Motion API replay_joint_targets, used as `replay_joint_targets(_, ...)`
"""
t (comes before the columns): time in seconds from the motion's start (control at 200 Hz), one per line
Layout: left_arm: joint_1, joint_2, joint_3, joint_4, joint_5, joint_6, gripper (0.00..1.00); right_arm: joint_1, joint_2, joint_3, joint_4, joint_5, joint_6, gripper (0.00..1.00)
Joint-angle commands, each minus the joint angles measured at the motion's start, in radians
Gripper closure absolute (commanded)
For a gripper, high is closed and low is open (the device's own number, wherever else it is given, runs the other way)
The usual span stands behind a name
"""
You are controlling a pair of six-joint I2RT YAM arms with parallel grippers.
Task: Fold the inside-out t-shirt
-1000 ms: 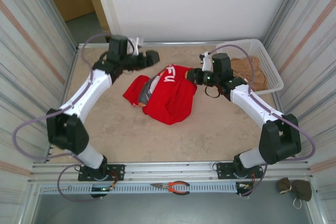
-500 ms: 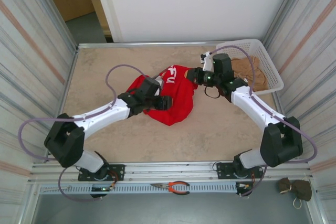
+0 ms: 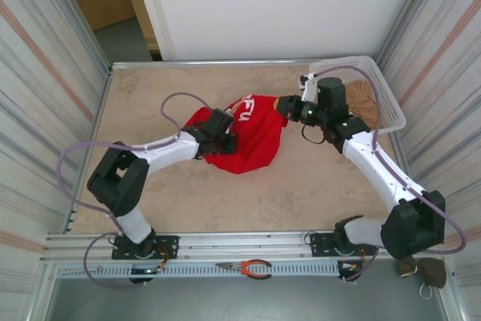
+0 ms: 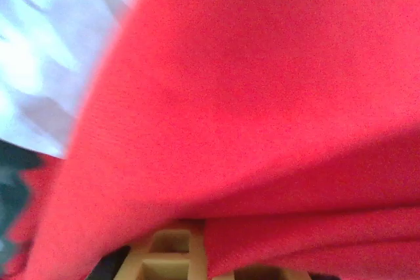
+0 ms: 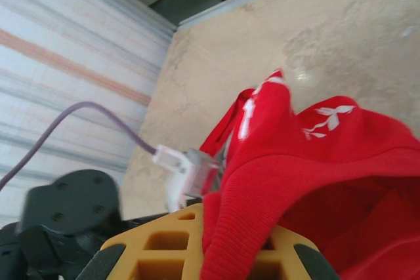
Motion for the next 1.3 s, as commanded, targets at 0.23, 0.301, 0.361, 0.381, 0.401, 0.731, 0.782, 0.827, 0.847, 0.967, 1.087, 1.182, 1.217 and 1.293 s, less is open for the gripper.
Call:
replay_joint_targets(0.23,0.146,-0.312,-0.038,0.164,0.611,0.068,1.0,-0.069,0.136,-0.123,-0.019,0.207,0.042,1.0)
replay_joint_targets(0.301,0.154,-0.337,-0.042,0.196,0.691,0.06,1.0,-0.073,0.194,-0.096,-0.028,0.171,0.0,0.95)
replay_joint_targets(0.361,0.158,-0.346,-0.04,0.204,0.729,0.053,1.0,-0.061,0.197,-0.066,-0.075,0.145,-0.033,0.57)
replay_joint_targets(0.381,0.158,-0.347,-0.039,0.206,0.739,0.05,1.0,-0.053,0.185,-0.063,-0.08,0.145,-0.039,0.51)
replay_joint_targets(0.401,0.158,-0.347,-0.038,0.209,0.747,0.044,1.0,-0.043,0.165,-0.066,-0.087,0.146,-0.043,0.46)
replay_joint_targets(0.731,0.16,-0.322,-0.031,0.249,0.803,-0.02,1.0,0.32,-0.148,-0.162,-0.059,0.27,0.033,0.36)
replay_joint_targets(0.782,0.162,-0.32,-0.027,0.248,0.805,-0.025,1.0,0.358,-0.148,-0.172,-0.021,0.28,0.047,0.41)
replay_joint_targets(0.827,0.162,-0.321,-0.026,0.248,0.804,-0.025,1.0,0.391,-0.142,-0.171,0.0,0.293,0.047,0.43)
replay_joint_targets(0.847,0.162,-0.324,-0.027,0.248,0.804,-0.024,1.0,0.4,-0.138,-0.168,0.006,0.299,0.048,0.44)
replay_joint_targets(0.967,0.162,-0.33,-0.032,0.265,0.815,-0.033,1.0,0.41,-0.093,-0.156,0.014,0.329,0.044,0.45)
replay_joint_targets(1.087,0.162,-0.339,-0.043,0.282,0.828,-0.045,1.0,0.378,-0.048,-0.152,0.048,0.323,0.049,0.5)
replay_joint_targets(1.182,0.162,-0.347,-0.056,0.291,0.836,-0.046,1.0,0.347,-0.012,-0.15,0.084,0.31,0.055,0.6)
replay_joint_targets(1.217,0.163,-0.348,-0.063,0.294,0.835,-0.045,1.0,0.333,0.004,-0.153,0.107,0.286,0.061,0.66)
replay_joint_targets(1.293,0.171,-0.346,-0.078,0.311,0.84,-0.059,1.0,0.297,0.041,-0.151,0.156,0.221,0.075,0.88)
